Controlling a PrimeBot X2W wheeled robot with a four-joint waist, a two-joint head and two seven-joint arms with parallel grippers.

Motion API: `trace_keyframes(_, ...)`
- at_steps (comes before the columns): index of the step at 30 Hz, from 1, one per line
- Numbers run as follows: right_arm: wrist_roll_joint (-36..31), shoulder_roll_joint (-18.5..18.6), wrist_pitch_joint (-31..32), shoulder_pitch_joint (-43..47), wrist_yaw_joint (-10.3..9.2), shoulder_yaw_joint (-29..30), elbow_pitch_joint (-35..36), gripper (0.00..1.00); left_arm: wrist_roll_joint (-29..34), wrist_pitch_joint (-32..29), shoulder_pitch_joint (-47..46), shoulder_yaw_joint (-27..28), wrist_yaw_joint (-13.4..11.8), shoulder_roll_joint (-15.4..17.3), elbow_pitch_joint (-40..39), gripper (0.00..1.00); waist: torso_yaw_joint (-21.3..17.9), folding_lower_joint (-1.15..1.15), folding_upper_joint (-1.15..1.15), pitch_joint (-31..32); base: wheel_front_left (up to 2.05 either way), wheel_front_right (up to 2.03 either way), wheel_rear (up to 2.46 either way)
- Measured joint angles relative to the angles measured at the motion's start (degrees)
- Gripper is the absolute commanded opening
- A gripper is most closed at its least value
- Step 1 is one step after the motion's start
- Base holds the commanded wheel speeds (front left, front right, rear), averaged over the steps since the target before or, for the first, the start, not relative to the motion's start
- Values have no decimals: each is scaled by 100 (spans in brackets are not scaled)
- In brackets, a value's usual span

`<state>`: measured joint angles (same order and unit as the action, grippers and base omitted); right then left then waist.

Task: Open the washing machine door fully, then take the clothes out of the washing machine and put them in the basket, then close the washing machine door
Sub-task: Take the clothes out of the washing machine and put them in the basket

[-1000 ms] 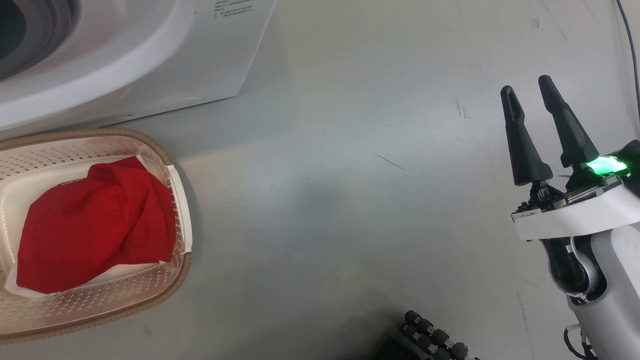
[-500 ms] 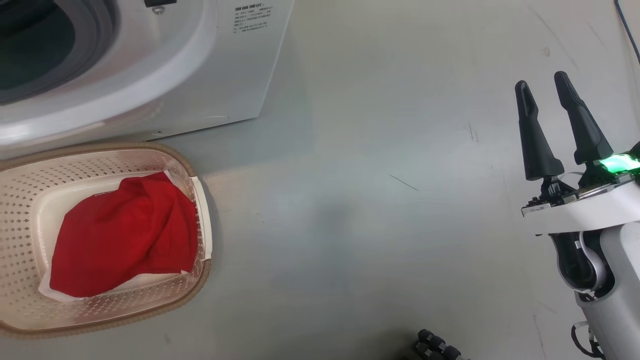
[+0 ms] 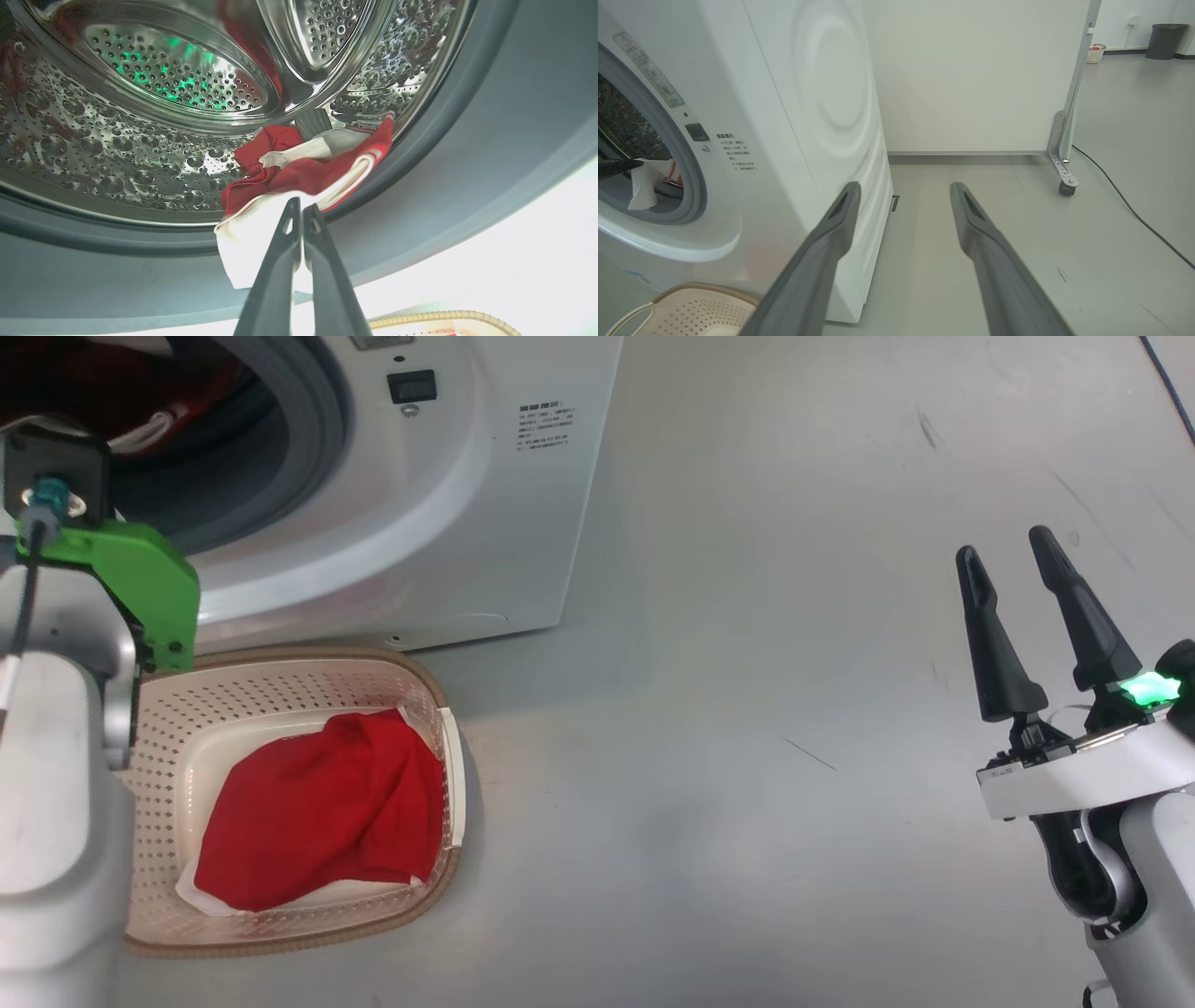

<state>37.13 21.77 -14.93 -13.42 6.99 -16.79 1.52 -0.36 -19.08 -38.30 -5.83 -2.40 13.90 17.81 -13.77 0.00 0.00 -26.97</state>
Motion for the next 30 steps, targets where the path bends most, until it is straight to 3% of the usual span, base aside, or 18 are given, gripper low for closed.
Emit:
trace_keyframes(18, -261, -64, 1, 728, 0, 65, -48, 100, -162, 1938, 1433, -368, 18, -605, -538, 0, 799, 0, 0, 1239, 0, 0, 0)
trace_keyframes(30, -447, -270, 1, 1109, 0, 185, -121, 100, -365, 3106, 1704, -334, -193, -991, -1369, 0, 1173, 0, 0, 1885, 0, 0, 0)
